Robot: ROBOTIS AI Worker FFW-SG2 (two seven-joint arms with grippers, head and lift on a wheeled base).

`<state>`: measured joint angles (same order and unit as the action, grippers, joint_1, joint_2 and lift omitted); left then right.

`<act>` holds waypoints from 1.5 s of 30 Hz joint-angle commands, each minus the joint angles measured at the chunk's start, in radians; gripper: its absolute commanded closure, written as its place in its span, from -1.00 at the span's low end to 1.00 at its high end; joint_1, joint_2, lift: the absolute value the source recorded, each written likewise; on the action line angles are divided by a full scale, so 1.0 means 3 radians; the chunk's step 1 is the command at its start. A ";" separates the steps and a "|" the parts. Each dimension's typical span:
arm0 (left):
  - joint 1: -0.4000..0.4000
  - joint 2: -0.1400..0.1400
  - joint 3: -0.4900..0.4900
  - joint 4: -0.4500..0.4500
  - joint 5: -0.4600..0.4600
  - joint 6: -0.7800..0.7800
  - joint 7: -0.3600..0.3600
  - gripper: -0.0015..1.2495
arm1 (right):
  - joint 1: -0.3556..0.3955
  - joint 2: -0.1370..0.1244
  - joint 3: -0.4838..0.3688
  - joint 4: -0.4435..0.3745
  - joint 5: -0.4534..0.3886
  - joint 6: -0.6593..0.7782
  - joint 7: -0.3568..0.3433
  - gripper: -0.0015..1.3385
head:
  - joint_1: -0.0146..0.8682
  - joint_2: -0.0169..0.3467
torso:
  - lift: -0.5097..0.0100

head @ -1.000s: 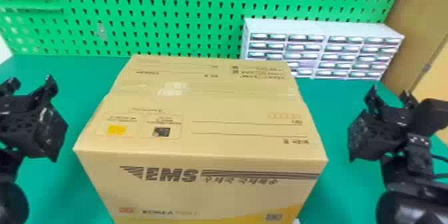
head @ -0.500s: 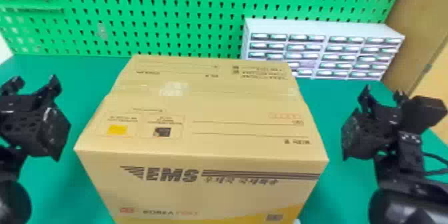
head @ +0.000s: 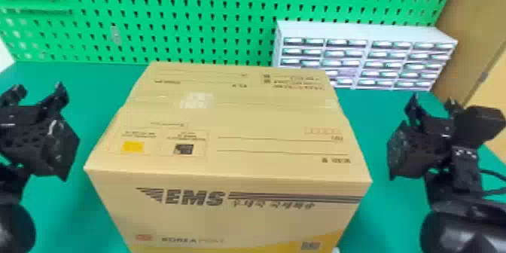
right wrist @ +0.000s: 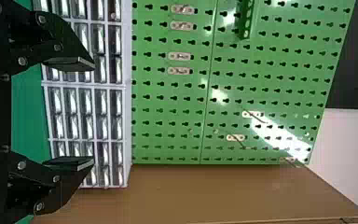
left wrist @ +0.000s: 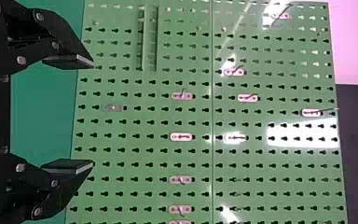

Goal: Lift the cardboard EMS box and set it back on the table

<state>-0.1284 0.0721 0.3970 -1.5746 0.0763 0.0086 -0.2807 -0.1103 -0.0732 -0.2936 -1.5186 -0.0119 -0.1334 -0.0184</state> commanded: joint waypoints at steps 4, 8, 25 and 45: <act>0.0004 0.0000 0.0001 -0.0003 0.0007 -0.0008 0.0000 -0.21 | 0.0010 -0.0022 0.0002 -0.0005 -0.0012 0.0005 0.0000 -0.19 | 0.57 -0.99 | 0.59; -0.0001 0.0000 0.0006 -0.0003 0.0007 -0.0008 0.0000 -0.21 | 0.0005 -0.0022 0.0002 -0.0005 -0.0012 0.0005 0.0000 -0.19 | 0.57 -0.99 | 0.59; -0.0022 0.0005 -0.0004 -0.0003 0.0007 -0.0029 0.0000 -0.21 | -0.0026 -0.0032 0.0007 -0.0005 -0.0006 0.0005 0.0000 -0.20 | 0.57 -0.99 | 0.59; -0.0001 0.0005 0.0001 -0.0003 0.0001 -0.0029 0.0000 -0.21 | -0.0006 -0.0042 0.0002 -0.0015 -0.0001 0.0025 0.0000 -0.20 | 0.57 -0.99 | 0.59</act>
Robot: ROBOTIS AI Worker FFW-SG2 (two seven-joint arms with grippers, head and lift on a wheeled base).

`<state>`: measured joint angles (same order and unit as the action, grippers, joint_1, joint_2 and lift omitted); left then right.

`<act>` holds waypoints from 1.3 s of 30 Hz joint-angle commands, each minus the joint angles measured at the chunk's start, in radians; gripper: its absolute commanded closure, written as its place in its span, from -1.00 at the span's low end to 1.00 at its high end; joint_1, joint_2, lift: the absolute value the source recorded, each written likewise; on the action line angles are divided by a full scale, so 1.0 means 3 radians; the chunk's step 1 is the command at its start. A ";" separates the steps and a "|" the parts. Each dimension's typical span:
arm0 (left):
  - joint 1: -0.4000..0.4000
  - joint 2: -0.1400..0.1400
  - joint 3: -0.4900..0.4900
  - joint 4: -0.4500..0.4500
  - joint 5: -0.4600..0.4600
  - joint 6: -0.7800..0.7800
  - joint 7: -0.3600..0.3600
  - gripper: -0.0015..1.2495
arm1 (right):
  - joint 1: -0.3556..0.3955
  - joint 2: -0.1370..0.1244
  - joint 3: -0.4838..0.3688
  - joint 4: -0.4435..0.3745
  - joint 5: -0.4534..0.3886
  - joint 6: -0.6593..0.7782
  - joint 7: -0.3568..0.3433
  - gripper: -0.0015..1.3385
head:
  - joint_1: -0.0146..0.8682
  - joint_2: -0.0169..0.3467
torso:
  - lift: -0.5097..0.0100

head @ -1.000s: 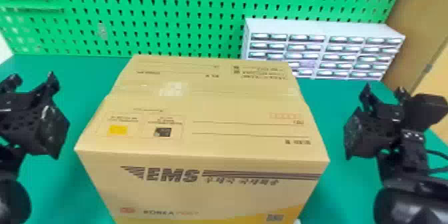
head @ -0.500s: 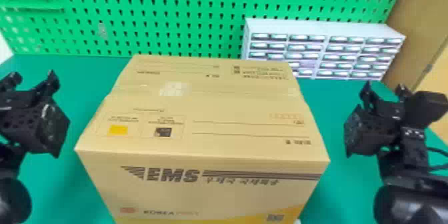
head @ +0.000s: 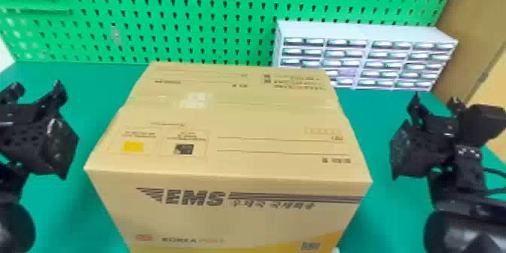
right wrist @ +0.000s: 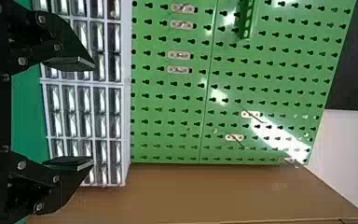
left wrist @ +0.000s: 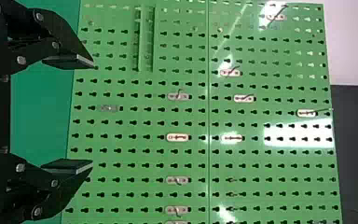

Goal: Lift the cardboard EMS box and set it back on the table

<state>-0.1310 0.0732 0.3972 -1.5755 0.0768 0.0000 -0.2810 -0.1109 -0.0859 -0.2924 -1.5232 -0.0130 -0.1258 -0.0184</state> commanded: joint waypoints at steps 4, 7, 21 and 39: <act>0.0002 -0.0004 0.0000 0.0000 0.0000 0.0000 0.0001 -0.21 | -0.0004 -0.0005 0.0003 -0.0010 0.0008 0.0000 0.0000 -0.20 | 0.57 -0.99 | 0.59; 0.0002 0.0002 -0.0005 0.0000 0.0000 0.0000 0.0001 -0.21 | -0.0009 0.0000 -0.0002 -0.0020 0.0002 0.0000 0.0000 -0.19 | 0.57 -0.99 | 0.59; -0.0008 -0.0004 -0.0020 0.0000 -0.0010 -0.0026 0.0001 -0.21 | -0.0019 0.0031 -0.0038 -0.0041 0.0043 0.0015 0.0000 -0.19 | 0.57 -0.99 | 0.59; -0.0018 -0.0004 -0.0025 0.0000 -0.0026 -0.0036 0.0001 -0.21 | -0.0029 0.0031 -0.0043 -0.0046 0.0048 0.0015 0.0000 -0.19 | 0.57 -0.99 | 0.59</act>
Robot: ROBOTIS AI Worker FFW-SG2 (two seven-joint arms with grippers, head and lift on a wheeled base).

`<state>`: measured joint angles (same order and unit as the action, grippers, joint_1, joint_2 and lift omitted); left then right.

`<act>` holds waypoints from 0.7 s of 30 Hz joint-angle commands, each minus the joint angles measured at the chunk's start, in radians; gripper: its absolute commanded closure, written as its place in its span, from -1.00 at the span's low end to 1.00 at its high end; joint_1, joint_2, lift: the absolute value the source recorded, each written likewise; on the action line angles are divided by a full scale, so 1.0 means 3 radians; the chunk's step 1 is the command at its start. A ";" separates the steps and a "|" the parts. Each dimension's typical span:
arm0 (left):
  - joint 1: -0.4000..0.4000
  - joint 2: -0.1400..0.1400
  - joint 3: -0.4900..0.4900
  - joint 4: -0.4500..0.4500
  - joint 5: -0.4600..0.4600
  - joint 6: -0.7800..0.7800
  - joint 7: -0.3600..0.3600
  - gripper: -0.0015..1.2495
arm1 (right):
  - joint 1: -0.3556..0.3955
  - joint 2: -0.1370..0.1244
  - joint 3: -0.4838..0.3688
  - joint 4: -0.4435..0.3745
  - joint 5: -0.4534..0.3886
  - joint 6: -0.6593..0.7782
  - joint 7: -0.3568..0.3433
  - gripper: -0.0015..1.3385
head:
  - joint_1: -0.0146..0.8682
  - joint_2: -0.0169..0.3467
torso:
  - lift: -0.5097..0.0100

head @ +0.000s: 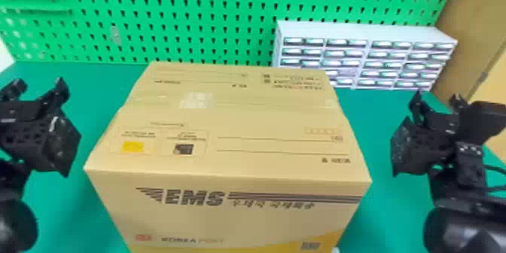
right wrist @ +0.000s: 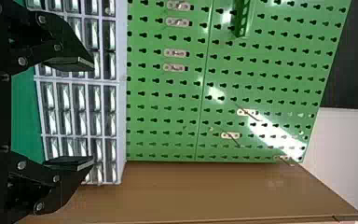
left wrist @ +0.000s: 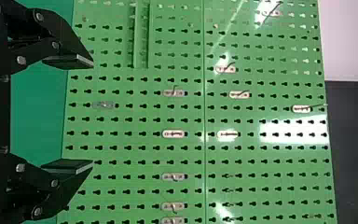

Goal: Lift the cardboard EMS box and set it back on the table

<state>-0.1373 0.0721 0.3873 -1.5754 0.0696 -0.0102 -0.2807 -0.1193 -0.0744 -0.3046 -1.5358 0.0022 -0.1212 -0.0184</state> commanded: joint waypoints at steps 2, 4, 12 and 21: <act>-0.0013 0.0000 0.0003 0.0000 -0.0002 -0.0002 0.0000 -0.21 | -0.0001 -0.0008 -0.0002 -0.0004 -0.0013 0.0000 0.0000 -0.19 | 0.57 -0.99 | 0.59; -0.0023 0.0000 -0.0003 0.0000 -0.0002 -0.0002 0.0000 -0.21 | -0.0001 -0.0002 -0.0002 -0.0004 -0.0018 0.0000 0.0000 -0.19 | 0.57 -0.99 | 0.59; -0.0018 0.0000 -0.0023 0.0000 -0.0007 -0.0002 0.0000 -0.21 | 0.0004 -0.0008 -0.0023 -0.0035 -0.0023 0.0000 0.0000 -0.19 | 0.57 -0.99 | 0.59; -0.0023 0.0000 -0.0013 0.0000 -0.0007 -0.0002 0.0000 -0.21 | -0.0006 -0.0018 -0.0028 -0.0035 -0.0023 0.0005 0.0000 -0.19 | 0.57 -0.99 | 0.59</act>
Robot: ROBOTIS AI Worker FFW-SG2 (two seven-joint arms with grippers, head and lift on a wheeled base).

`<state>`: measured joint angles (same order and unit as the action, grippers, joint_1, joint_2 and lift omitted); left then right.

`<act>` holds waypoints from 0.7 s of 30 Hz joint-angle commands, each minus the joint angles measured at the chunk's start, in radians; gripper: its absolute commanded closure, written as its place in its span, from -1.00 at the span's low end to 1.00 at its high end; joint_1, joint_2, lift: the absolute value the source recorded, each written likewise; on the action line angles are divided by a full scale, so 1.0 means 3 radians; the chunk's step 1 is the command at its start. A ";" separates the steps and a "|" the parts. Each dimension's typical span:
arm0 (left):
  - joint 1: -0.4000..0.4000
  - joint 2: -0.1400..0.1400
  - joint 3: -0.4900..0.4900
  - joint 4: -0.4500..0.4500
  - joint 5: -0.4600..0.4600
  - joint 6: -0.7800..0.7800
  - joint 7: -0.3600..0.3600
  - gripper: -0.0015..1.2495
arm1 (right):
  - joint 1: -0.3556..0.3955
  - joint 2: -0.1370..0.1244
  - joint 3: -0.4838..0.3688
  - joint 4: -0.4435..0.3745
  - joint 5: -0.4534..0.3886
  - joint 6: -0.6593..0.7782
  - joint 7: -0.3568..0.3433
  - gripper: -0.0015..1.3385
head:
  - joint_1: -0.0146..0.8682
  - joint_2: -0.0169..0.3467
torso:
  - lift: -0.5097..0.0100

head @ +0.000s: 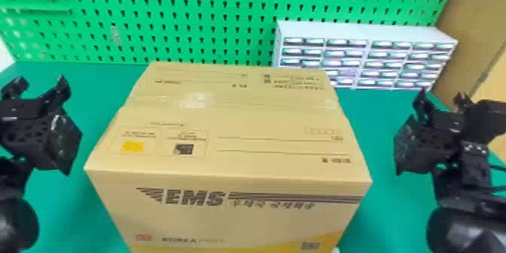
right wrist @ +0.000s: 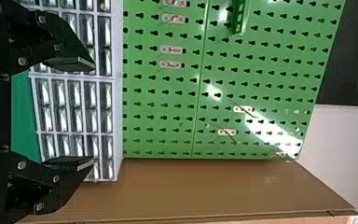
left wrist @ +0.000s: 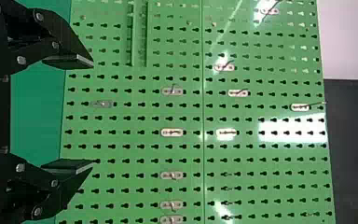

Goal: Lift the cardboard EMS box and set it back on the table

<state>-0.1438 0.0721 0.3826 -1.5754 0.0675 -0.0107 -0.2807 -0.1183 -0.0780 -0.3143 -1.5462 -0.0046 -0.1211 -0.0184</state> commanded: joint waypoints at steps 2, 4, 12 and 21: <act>0.0004 0.0000 0.0008 0.0000 0.0000 0.0000 0.0000 -0.21 | -0.0015 -0.0006 0.0010 0.0000 0.0005 0.0025 0.0000 -0.19 | 0.57 -0.99 | 0.59; -0.0001 0.0000 0.0003 0.0000 0.0000 0.0000 0.0000 -0.21 | -0.0025 -0.0006 0.0015 0.0000 0.0010 0.0030 0.0000 -0.19 | 0.57 -0.99 | 0.59; 0.0009 0.0000 0.0013 0.0000 0.0005 0.0000 0.0000 -0.21 | -0.0040 -0.0006 0.0045 0.0000 0.0025 0.0046 0.0000 -0.19 | 0.57 -0.99 | 0.59; 0.0009 0.0000 0.0018 0.0000 0.0010 0.0005 0.0005 -0.21 | -0.0040 -0.0016 0.0040 0.0000 0.0015 0.0046 0.0000 -0.19 | 0.57 -0.99 | 0.59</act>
<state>-0.1412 0.0721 0.3893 -1.5754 0.0710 -0.0094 -0.2792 -0.1291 -0.0802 -0.3046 -1.5463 0.0018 -0.1063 -0.0184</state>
